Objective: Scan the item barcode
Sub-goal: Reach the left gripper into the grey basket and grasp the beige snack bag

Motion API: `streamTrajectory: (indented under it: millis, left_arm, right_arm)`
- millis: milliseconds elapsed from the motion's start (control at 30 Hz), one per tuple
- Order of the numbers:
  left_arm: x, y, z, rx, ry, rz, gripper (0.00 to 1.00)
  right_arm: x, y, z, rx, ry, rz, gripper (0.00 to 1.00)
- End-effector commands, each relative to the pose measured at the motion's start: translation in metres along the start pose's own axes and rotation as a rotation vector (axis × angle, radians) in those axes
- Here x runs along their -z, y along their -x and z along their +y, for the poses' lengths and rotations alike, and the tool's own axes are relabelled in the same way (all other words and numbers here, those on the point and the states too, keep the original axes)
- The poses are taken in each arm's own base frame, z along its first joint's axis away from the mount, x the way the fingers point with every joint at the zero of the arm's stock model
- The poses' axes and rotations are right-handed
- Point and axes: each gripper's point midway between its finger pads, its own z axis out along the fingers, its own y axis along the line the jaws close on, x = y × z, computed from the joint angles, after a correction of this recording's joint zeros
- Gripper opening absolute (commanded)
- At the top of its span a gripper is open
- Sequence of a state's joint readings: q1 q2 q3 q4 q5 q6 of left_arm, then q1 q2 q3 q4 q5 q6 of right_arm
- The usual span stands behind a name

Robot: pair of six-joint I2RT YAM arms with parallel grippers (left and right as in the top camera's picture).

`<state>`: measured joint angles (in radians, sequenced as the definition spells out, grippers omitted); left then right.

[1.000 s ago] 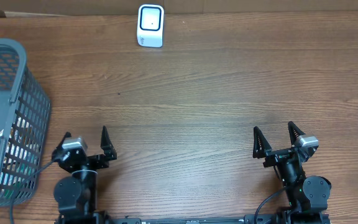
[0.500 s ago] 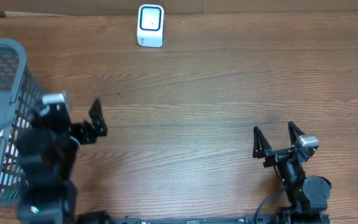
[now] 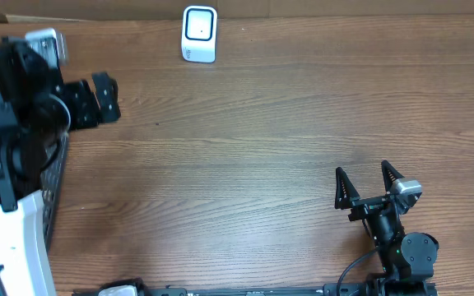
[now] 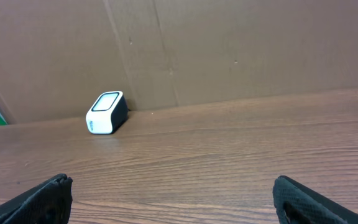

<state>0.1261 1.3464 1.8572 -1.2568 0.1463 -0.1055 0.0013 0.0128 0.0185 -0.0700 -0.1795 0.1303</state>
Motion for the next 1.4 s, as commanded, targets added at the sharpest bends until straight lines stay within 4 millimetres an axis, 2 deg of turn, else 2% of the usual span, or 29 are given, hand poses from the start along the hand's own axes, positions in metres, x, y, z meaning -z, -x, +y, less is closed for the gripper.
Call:
streamTrajectory:
  millis: [0, 133, 233, 367, 467, 567, 700, 833, 933, 1033, 1100, 1233, 1367]
  left_arm:
    - [-0.012, 0.006, 0.001, 0.012, -0.003, 0.019, 1.0]
    - [-0.033, 0.002, 0.003, 0.016, -0.005, 0.073, 1.0]
    - [-0.039, 0.001, -0.007, -0.037, -0.072, 0.089, 1.0]
    - [-0.039, 0.013, -0.009, -0.043, -0.083, 0.04, 1.0]
    - [-0.032, 0.025, 0.002, 0.006, -0.03, -0.006, 1.0]
    - [-0.017, 0.038, 0.024, 0.107, 0.049, -0.057, 1.0]
    - [0.019, 0.057, 0.056, 0.225, 0.134, -0.147, 1.0]
    - [0.059, 0.063, 0.105, 0.4, 0.28, -0.238, 1.0]
    - [0.08, 0.05, 0.149, 0.569, 0.418, -0.267, 0.98]
    - [0.096, 0.02, 0.195, 0.758, 0.581, -0.246, 0.97]
    - [0.099, 0.0, 0.217, 0.858, 0.655, -0.208, 0.96]
    - [0.086, -0.043, 0.253, 1.009, 0.747, -0.067, 0.92]
    - [0.061, -0.087, 0.282, 1.109, 0.818, 0.08, 0.91]
  right_arm:
    - [0.0, -0.002, 0.0, 0.001, 0.003, 0.0, 1.0]
    - [0.0, -0.002, 0.0, 0.001, 0.003, 0.0, 1.0]
    - [0.0, -0.002, 0.0, 0.001, 0.003, 0.0, 1.0]
    - [0.0, -0.002, 0.0, 0.001, 0.003, 0.0, 1.0]
    - [0.0, -0.002, 0.0, 0.001, 0.003, 0.0, 1.0]
    - [0.0, -0.002, 0.0, 0.001, 0.003, 0.0, 1.0]
    - [0.0, -0.002, 0.0, 0.001, 0.003, 0.0, 1.0]
    - [0.0, -0.002, 0.0, 0.001, 0.003, 0.0, 1.0]
    - [0.0, -0.002, 0.0, 0.001, 0.003, 0.0, 1.0]
    - [0.0, -0.002, 0.0, 0.001, 0.003, 0.0, 1.0]
    - [0.0, -0.002, 0.0, 0.001, 0.003, 0.0, 1.0]
    - [0.0, -0.002, 0.0, 0.001, 0.003, 0.0, 1.0]
    - [0.0, -0.002, 0.0, 0.001, 0.003, 0.0, 1.0]
